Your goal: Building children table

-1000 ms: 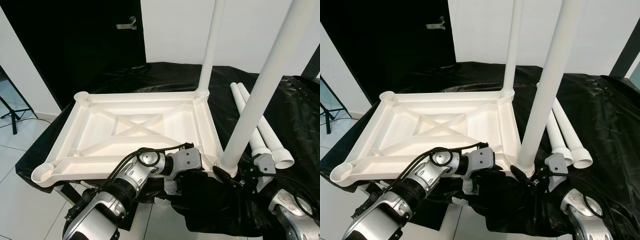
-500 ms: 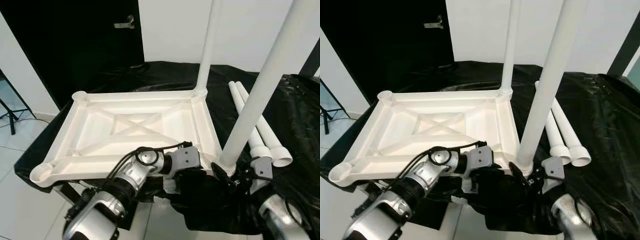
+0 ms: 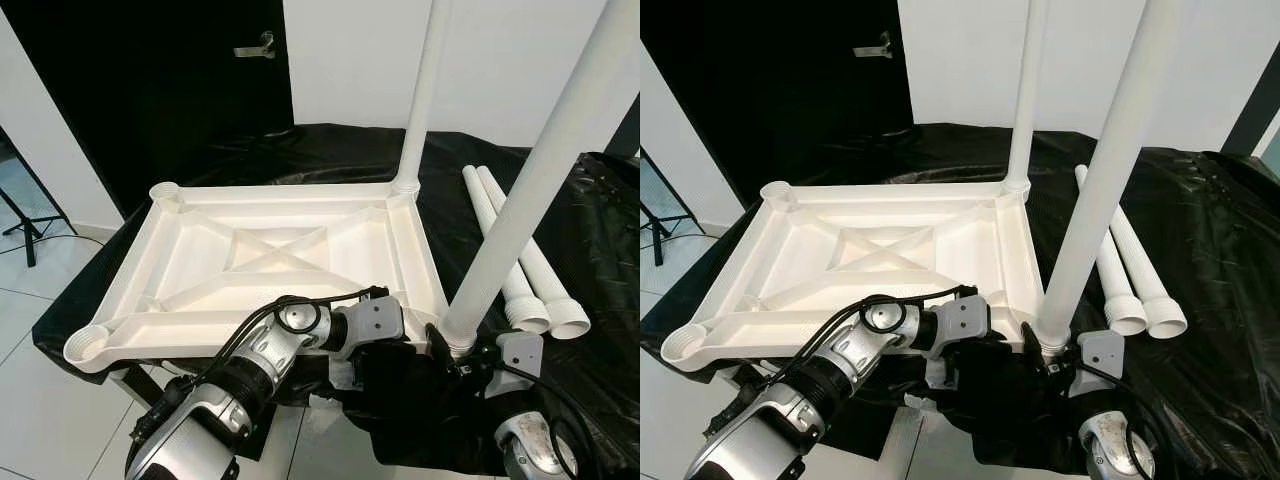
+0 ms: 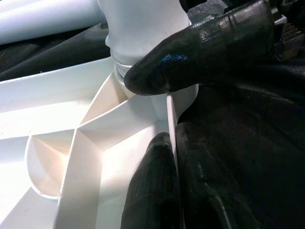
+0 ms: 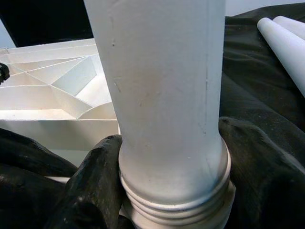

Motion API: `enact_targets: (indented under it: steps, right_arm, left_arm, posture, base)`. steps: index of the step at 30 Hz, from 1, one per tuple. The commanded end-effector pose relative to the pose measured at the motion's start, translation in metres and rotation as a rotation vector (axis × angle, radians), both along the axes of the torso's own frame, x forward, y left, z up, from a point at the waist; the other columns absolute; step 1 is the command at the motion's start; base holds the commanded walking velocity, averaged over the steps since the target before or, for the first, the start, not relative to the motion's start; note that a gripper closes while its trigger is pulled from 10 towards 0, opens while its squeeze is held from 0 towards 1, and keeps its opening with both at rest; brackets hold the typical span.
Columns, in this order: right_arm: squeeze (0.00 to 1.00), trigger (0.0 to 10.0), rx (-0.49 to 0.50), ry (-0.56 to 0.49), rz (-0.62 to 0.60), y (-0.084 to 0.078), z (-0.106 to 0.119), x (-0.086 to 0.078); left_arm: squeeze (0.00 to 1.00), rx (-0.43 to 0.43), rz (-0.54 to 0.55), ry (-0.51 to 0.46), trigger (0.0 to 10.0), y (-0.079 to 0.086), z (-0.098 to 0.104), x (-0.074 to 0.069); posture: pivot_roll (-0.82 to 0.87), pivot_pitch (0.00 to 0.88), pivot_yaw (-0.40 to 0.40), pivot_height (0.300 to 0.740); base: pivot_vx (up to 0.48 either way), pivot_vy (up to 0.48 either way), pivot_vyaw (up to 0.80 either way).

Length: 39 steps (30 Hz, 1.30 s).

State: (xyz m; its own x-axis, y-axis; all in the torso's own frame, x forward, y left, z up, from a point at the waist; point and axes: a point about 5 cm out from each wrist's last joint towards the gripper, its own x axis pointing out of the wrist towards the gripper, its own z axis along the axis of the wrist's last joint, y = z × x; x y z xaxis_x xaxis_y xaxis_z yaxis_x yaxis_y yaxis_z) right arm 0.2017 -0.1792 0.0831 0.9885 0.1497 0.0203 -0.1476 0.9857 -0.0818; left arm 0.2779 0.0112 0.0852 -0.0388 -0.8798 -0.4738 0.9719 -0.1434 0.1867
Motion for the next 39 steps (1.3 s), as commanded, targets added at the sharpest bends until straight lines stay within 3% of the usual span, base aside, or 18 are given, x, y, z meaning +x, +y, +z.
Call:
enact_targets:
  steps: [1,3,4,7,8,9,10,11,19,20,21,22,23,30,37,38,39]
  right_arm:
    - [0.29,10.0,-0.045,0.045,-0.127,-0.026,-0.007,0.001]
    - [0.29,10.0,-0.044,0.043,-0.107,-0.025,-0.007,0.002]
    - [1.00,10.0,-0.040,0.035,-0.088,-0.024,-0.006,0.004]
    - [1.00,10.0,-0.034,0.024,-0.004,-0.023,-0.002,0.012]
    - [0.75,10.0,-0.040,0.017,0.064,-0.022,0.001,0.017]
    - [0.75,10.0,-0.040,0.017,0.064,-0.022,0.001,0.017]
    - [0.00,10.0,-0.040,0.045,0.160,-0.019,0.002,0.021]
    - [0.00,10.0,-0.047,0.083,0.274,-0.016,0.004,0.024]
    - [0.00,10.0,-0.071,0.125,0.398,-0.012,0.004,0.022]
    - [0.00,8.7,-0.082,0.136,0.434,-0.012,0.004,0.021]
    - [0.00,8.7,-0.082,0.136,0.434,-0.012,0.004,0.021]
    - [0.00,3.6,-0.090,0.146,0.466,-0.012,0.004,0.020]
    - [0.00,0.0,-0.093,0.151,0.504,-0.012,0.004,0.019]
    - [0.00,0.0,-0.100,0.185,0.568,-0.016,0.005,0.017]
    - [0.00,0.0,-0.095,0.203,0.554,-0.014,0.000,0.013]
    - [0.00,0.0,-0.067,0.127,0.261,-0.009,-0.004,0.010]
    - [0.00,0.0,-0.067,0.127,0.261,-0.009,-0.004,0.010]
  left_arm:
    - [0.00,0.184,-0.002,0.195,10.0,0.022,-0.051,-0.024]
    - [0.00,0.183,-0.001,0.195,10.0,0.022,-0.051,-0.024]
    - [0.00,0.184,0.000,0.197,10.0,0.023,-0.052,-0.024]
    - [0.00,0.186,0.003,0.201,10.0,0.025,-0.053,-0.026]
    - [0.00,0.187,0.004,0.203,10.0,0.026,-0.054,-0.026]
    - [0.00,0.187,0.004,0.203,10.0,0.026,-0.054,-0.026]
    - [0.00,0.187,0.006,0.203,10.0,0.026,-0.054,-0.026]
    - [0.00,0.185,0.008,0.203,10.0,0.025,-0.054,-0.026]
    - [0.00,0.180,0.012,0.202,10.0,0.025,-0.053,-0.026]
    - [0.00,0.181,0.012,0.204,10.0,0.025,-0.054,-0.026]
    - [0.00,0.181,0.012,0.204,10.0,0.025,-0.054,-0.026]
    - [0.00,0.181,0.012,0.205,10.0,0.025,-0.054,-0.027]
    - [0.00,0.182,0.012,0.207,10.0,0.025,-0.055,-0.027]
    - [0.00,0.183,0.009,0.208,10.0,0.025,-0.055,-0.027]
    - [0.00,0.183,0.008,0.207,10.0,0.025,-0.054,-0.027]
    - [0.00,0.183,0.010,0.207,10.0,0.025,-0.054,-0.027]
    - [0.00,0.183,0.010,0.207,10.0,0.025,-0.054,-0.027]
  posture:
    - [0.15,0.000,-0.024,0.740]
    - [0.15,0.000,-0.024,0.740]
    - [0.15,0.000,-0.024,0.740]
    - [0.15,0.000,-0.023,0.740]
    - [0.15,0.000,-0.023,0.740]
    - [0.15,0.000,-0.023,0.740]
    - [0.15,0.000,-0.024,0.740]
    - [0.15,0.000,-0.026,0.740]
    - [0.16,0.000,-0.029,0.740]
    - [0.16,0.000,-0.030,0.740]
    - [0.16,0.000,-0.030,0.740]
    - [0.16,0.000,-0.030,0.740]
    - [0.16,0.000,-0.029,0.740]
    - [0.15,0.000,-0.024,0.740]
    - [0.16,0.000,-0.028,0.740]
    - [0.16,0.000,-0.033,0.740]
    - [0.16,0.000,-0.033,0.740]
  base:
    - [0.000,0.000,0.00]
    - [0.000,0.000,0.00]
    - [0.000,0.000,0.00]
    - [0.000,0.000,0.00]
    - [0.000,0.000,0.00]
    - [0.000,0.000,0.00]
    - [0.000,0.000,0.00]
    - [0.000,0.000,0.00]
    - [0.000,0.000,0.00]
    - [0.000,0.000,0.00]
    - [0.000,0.000,0.00]
    - [0.000,0.000,0.00]
    - [0.000,0.000,0.00]
    - [0.000,0.000,0.00]
    - [0.000,0.000,0.00]
    - [0.000,0.000,0.00]
    - [0.000,0.000,0.00]
